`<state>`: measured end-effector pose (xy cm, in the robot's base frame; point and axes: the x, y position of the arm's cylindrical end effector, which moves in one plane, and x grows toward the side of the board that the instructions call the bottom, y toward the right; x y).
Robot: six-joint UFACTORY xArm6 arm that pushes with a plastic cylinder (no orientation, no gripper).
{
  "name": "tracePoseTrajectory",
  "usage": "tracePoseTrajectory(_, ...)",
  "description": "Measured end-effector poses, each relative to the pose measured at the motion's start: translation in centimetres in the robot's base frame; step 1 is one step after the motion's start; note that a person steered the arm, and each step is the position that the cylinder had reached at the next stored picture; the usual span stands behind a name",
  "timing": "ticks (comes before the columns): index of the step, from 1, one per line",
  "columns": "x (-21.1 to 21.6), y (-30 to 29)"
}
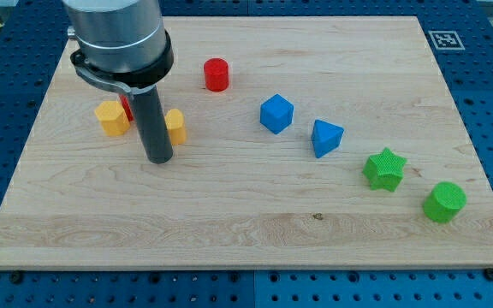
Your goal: Move the yellow heart towards the red circle
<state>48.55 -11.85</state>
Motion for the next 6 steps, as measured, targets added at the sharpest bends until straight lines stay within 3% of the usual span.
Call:
tracePoseTrajectory(2, -1.8, 0.0)
tracePoseTrajectory(5, -8.6, 2.0)
tracePoseTrajectory(6, -8.6, 2.1)
